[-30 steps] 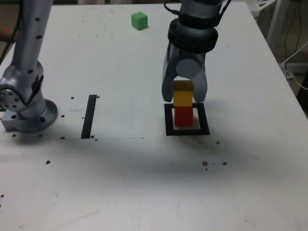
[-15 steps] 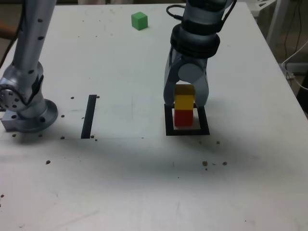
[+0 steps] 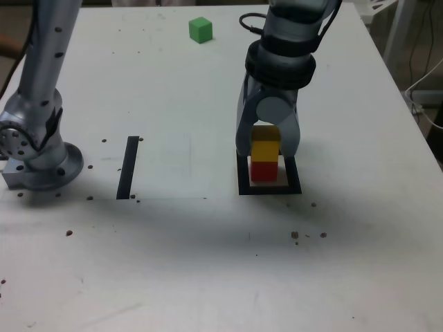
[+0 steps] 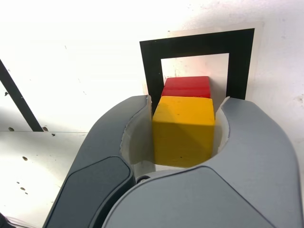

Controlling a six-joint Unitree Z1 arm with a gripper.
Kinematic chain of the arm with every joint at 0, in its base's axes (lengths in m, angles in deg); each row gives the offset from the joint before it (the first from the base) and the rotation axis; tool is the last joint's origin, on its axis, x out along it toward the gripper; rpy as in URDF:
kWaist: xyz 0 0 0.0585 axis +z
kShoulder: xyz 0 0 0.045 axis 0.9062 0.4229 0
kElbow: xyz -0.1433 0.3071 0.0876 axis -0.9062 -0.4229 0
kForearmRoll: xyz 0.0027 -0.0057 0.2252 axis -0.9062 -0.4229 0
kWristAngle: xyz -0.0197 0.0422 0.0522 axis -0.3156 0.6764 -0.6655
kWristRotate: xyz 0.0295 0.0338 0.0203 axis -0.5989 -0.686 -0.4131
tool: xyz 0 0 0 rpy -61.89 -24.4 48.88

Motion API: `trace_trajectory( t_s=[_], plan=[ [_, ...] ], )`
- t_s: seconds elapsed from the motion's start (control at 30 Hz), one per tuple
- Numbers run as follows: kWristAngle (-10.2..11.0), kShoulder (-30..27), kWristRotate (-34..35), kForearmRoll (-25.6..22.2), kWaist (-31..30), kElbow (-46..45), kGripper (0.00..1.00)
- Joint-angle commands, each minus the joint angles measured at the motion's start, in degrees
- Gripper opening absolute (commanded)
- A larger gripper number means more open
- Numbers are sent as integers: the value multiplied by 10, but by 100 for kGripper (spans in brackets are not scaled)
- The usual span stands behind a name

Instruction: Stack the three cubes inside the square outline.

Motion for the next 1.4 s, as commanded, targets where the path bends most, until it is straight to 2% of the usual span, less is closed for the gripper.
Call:
trace_trajectory(
  t_s=[0.0, 0.03, 0.1, 0.33, 0.43, 0.6, 0.77, 0.9, 1.1, 1.37],
  plan=[
    [-2, 3, -3, 8, 1, -7, 83],
    [-2, 3, -3, 9, 1, -8, 90],
    [-2, 2, -4, 10, 1, -10, 96],
    [3, -10, -3, 15, 3, -20, 99],
    [16, -31, 1, 11, 10, -30, 99],
    [51, -78, 3, -9, 50, -53, 99],
    [77, -111, -18, -16, 124, -76, 99],
    [88, -119, -56, -16, 203, -81, 99],
    [95, -111, -110, -14, 321, -68, 99],
    [96, -69, -155, -18, 441, -14, 100]
  ],
)
